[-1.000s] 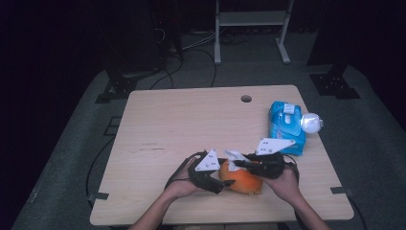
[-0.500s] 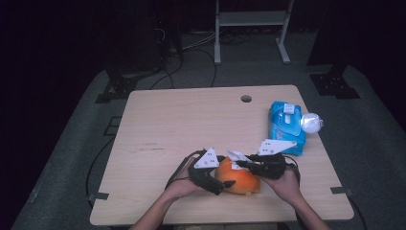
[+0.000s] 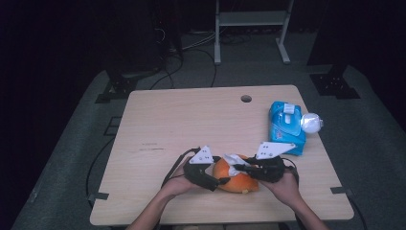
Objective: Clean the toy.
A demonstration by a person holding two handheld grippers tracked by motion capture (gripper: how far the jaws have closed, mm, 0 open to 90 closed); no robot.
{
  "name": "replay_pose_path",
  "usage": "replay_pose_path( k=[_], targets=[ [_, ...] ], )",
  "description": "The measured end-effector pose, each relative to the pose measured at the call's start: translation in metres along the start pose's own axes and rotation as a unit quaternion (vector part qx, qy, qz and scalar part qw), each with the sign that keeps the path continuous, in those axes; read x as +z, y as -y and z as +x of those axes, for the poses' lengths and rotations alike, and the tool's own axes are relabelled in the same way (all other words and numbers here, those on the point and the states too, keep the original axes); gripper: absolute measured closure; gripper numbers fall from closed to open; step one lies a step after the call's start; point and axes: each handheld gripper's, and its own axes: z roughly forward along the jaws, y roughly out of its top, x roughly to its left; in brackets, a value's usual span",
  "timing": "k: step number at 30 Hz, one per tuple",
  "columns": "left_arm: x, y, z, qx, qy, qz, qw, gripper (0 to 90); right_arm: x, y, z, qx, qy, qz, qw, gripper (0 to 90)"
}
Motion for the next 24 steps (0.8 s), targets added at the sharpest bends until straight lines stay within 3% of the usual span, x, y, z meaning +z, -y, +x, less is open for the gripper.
replay_pose_path(
  k=[2, 3, 6, 11, 15, 17, 20, 24],
  targets=[
    [0.000, -0.002, -0.001, 0.000, 0.002, -0.010, 0.9999, 14.2, 0.004, 0.001, 0.000, -0.005, -0.002, 0.004, 1.0000, 79.9],
    [0.001, -0.002, -0.001, 0.001, 0.000, -0.012, 0.9999, 14.3, 0.005, 0.003, -0.002, 0.004, -0.006, 0.003, 1.0000, 79.8],
    [0.001, -0.002, -0.001, 0.002, -0.003, -0.005, 1.0000, 21.6, 0.005, 0.005, -0.006, 0.016, -0.009, 0.001, 0.9998, 79.8],
    [0.000, 0.002, 0.003, -0.009, -0.004, 0.004, 0.9999, 25.3, 0.001, 0.006, -0.014, 0.020, 0.007, 0.003, 0.9998, 79.8],
    [-0.002, 0.005, 0.006, -0.018, -0.001, 0.002, 0.9998, 25.0, -0.007, 0.013, -0.024, 0.038, 0.020, 0.004, 0.9991, 79.8],
    [-0.002, 0.002, 0.005, -0.009, -0.001, 0.001, 1.0000, 20.4, -0.008, 0.015, -0.023, 0.041, 0.019, 0.005, 0.9990, 79.7],
    [-0.003, -0.003, 0.002, -0.007, 0.000, -0.025, 0.9997, 15.0, -0.005, 0.015, -0.022, 0.036, 0.021, 0.007, 0.9991, 79.7],
    [0.002, -0.003, -0.002, 0.011, -0.009, -0.016, 0.9998, 19.5, 0.000, 0.012, -0.020, 0.033, 0.020, 0.006, 0.9993, 79.7]
  ],
)
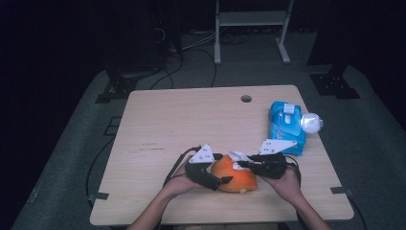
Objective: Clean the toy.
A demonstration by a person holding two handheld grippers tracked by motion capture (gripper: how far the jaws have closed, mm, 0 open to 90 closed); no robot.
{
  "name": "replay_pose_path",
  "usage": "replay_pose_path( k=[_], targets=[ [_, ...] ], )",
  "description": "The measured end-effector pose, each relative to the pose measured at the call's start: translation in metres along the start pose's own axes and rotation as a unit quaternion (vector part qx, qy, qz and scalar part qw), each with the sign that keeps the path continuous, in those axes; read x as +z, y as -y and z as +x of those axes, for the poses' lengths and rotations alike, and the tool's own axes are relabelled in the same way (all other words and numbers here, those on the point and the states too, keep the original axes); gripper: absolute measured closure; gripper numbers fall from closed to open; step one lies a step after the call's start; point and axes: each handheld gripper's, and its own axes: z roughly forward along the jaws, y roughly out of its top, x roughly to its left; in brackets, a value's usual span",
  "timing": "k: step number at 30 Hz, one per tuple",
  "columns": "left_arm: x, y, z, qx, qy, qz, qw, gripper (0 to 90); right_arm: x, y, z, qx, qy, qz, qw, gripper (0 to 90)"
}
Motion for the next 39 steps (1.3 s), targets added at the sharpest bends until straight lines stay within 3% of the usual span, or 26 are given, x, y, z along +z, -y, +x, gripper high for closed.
replay_pose_path(
  k=[2, 5, 8, 14, 17, 20, 24, 31, 35, 37, 39],
  targets=[
    [0.002, 0.002, 0.001, -0.013, -0.004, 0.003, 0.9999, 23.1, 0.001, -0.003, 0.005, -0.008, 0.002, -0.002, 1.0000, 79.8],
    [0.002, 0.004, 0.004, -0.030, -0.012, 0.003, 0.9995, 24.0, 0.005, -0.007, 0.015, -0.018, -0.017, -0.008, 0.9997, 79.7],
    [0.001, 0.007, 0.007, -0.045, -0.014, 0.004, 0.9989, 24.9, 0.008, -0.010, 0.019, -0.038, -0.012, 0.002, 0.9992, 79.7],
    [-0.003, 0.010, 0.014, -0.069, -0.015, 0.004, 0.9975, 26.2, -0.005, -0.001, 0.001, 0.001, 0.001, 0.000, 1.0000, 79.6],
    [-0.004, 0.006, 0.012, -0.057, -0.015, 0.002, 0.9983, 23.8, -0.006, 0.003, -0.004, 0.009, -0.001, -0.001, 1.0000, 79.7],
    [-0.005, -0.001, 0.008, -0.036, -0.006, -0.023, 0.9990, 15.8, -0.003, 0.002, -0.001, -0.001, 0.001, 0.004, 1.0000, 79.7],
    [0.003, -0.001, 0.003, -0.015, -0.014, -0.014, 0.9997, 21.1, -0.001, -0.001, 0.000, 0.000, -0.001, 0.000, 1.0000, 79.7],
    [-0.003, 0.006, 0.012, -0.050, -0.026, 0.002, 0.9984, 28.4, 0.001, -0.006, 0.013, -0.022, -0.008, -0.003, 0.9997, 79.6],
    [-0.004, 0.006, 0.013, -0.058, -0.028, 0.001, 0.9979, 29.3, -0.003, -0.001, 0.000, 0.001, -0.002, -0.002, 1.0000, 79.6],
    [-0.003, 0.005, 0.011, -0.057, -0.021, 0.002, 0.9982, 29.1, -0.004, 0.001, -0.005, 0.011, -0.002, -0.003, 0.9999, 79.6],
    [-0.003, 0.003, 0.008, -0.054, 0.001, 0.006, 0.9985, 27.6, -0.003, 0.003, -0.006, 0.012, 0.000, 0.000, 0.9999, 79.6]
  ],
)
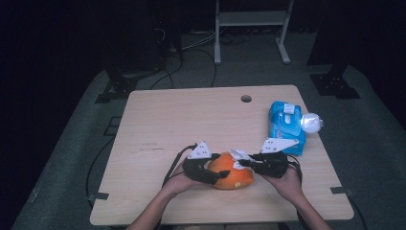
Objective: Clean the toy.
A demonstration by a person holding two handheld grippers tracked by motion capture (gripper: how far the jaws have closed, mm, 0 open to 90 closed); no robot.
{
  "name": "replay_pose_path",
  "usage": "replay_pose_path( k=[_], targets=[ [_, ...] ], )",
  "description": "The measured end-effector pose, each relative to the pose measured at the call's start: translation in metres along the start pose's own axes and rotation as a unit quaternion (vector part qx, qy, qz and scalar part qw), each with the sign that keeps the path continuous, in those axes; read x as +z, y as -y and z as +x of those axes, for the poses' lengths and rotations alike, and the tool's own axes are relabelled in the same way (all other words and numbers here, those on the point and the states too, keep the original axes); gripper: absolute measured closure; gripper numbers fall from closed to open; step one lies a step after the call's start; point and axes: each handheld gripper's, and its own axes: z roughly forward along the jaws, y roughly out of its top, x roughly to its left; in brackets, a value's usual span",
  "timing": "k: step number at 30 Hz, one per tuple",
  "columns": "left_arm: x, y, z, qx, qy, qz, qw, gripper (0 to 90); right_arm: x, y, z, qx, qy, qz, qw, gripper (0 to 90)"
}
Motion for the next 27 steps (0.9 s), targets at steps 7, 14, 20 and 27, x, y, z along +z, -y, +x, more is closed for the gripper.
replay_pose_path(
  k=[7, 14, 20, 27],
  targets=[
    [-0.003, -0.001, -0.001, 0.013, 0.027, 0.019, 0.9994, 24.6, 0.003, 0.002, -0.001, 0.003, 0.000, 0.000, 1.0000, 79.6],
    [-0.003, -0.007, 0.001, 0.008, 0.003, -0.015, 0.9998, 16.0, 0.006, 0.001, 0.003, -0.004, -0.011, 0.000, 0.9999, 79.7],
    [0.005, -0.001, -0.003, 0.033, 0.000, -0.002, 0.9995, 22.4, 0.014, -0.007, 0.021, -0.023, -0.027, -0.003, 0.9994, 79.6],
    [-0.001, 0.002, 0.005, -0.001, -0.007, 0.005, 1.0000, 31.0, 0.009, -0.005, 0.010, -0.016, -0.009, 0.000, 0.9998, 79.6]
  ],
)
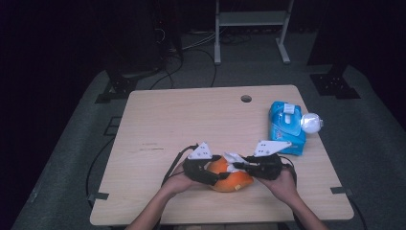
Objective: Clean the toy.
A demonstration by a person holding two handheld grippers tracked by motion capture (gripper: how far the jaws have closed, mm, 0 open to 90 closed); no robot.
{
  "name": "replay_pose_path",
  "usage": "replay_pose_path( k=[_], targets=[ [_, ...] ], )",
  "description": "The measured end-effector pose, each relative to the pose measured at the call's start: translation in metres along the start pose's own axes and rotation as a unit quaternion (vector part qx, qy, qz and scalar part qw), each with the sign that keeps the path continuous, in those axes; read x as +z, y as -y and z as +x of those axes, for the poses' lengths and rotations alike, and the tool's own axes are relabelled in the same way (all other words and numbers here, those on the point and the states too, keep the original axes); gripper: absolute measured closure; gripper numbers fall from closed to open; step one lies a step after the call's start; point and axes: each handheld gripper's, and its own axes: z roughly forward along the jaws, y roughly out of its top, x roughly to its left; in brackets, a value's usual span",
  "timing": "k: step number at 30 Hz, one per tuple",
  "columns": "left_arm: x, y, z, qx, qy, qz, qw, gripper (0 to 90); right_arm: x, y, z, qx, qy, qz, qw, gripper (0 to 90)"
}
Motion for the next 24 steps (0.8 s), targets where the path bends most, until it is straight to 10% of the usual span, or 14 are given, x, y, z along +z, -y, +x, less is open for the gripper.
replay_pose_path(
  k=[24],
  targets=[
    [-0.008, 0.006, 0.012, -0.042, -0.010, -0.005, 0.9991, 30.9, -0.016, 0.011, -0.006, 0.017, 0.008, -0.002, 0.9998, 79.6]
  ],
)
